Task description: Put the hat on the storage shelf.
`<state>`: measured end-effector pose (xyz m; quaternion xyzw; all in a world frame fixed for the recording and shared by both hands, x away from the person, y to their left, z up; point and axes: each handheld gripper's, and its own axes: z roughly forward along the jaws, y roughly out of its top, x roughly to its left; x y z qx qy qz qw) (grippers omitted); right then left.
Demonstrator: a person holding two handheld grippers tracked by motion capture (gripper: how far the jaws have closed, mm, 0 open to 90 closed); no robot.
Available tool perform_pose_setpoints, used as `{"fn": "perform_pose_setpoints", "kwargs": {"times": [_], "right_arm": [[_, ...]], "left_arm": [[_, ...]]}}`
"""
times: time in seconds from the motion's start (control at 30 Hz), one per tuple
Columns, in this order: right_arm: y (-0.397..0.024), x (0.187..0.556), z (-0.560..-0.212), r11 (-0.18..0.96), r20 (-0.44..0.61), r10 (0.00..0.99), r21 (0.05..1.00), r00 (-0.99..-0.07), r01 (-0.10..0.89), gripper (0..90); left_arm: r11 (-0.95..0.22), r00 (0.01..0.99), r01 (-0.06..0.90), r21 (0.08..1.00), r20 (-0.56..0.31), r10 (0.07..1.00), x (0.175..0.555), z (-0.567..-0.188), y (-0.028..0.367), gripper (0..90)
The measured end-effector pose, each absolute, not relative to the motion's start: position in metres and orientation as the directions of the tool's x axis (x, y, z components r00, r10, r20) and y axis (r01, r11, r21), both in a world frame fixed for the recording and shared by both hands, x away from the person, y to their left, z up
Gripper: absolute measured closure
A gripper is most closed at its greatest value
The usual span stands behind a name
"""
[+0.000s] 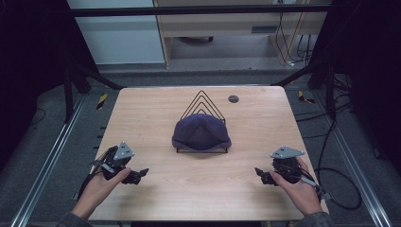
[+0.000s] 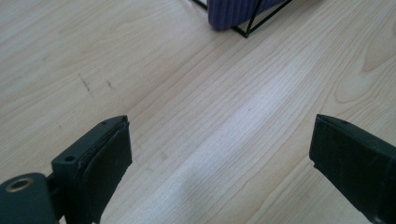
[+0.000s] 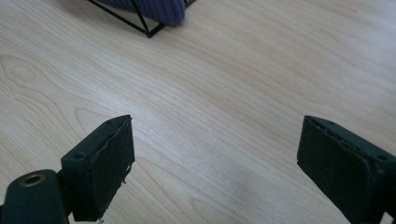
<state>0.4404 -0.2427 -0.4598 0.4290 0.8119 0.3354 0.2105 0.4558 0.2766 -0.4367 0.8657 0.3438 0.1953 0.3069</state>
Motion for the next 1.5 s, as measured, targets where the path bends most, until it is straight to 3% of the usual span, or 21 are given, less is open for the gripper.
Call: {"fn": "perform_pose_setpoints", "kwargs": {"times": [0.3, 0.67, 1.07, 1.2, 1.5], "right_arm": [[-0.254, 0.447, -0.482, 0.357, -0.009, 0.866, 0.712, -0.499, 0.605, 11.9], [-0.271, 0.464, -0.498, 0.231, 0.033, 0.929, 0.728, -0.37, 0.645, 11.5], [-0.272, 0.467, -0.508, 0.24, 0.036, 0.926, 0.715, -0.376, 0.657, 8.7], [-0.267, 0.465, -0.512, 0.264, 0.002, 0.923, 0.725, -0.386, 0.636, 2.9], [-0.265, 0.465, -0.513, 0.259, -0.004, 0.928, 0.727, -0.373, 0.636, 1.5]], "left_arm": [[-0.558, 0.648, 0.512, 0.653, 0.132, 0.75, 0.467, -0.46, 0.288, 5.9], [-0.483, 0.605, 0.573, 0.663, 0.055, 0.794, 0.483, -0.488, 0.304, 6.0], [-0.485, 0.608, 0.587, 0.648, 0.043, 0.793, 0.49, -0.495, 0.305, 5.0], [-0.475, 0.598, 0.603, 0.641, 0.031, 0.801, 0.492, -0.499, 0.307, 3.2], [-0.437, 0.599, 0.559, 0.704, 0.021, 0.8, 0.492, -0.508, 0.311, 0.0]]}}
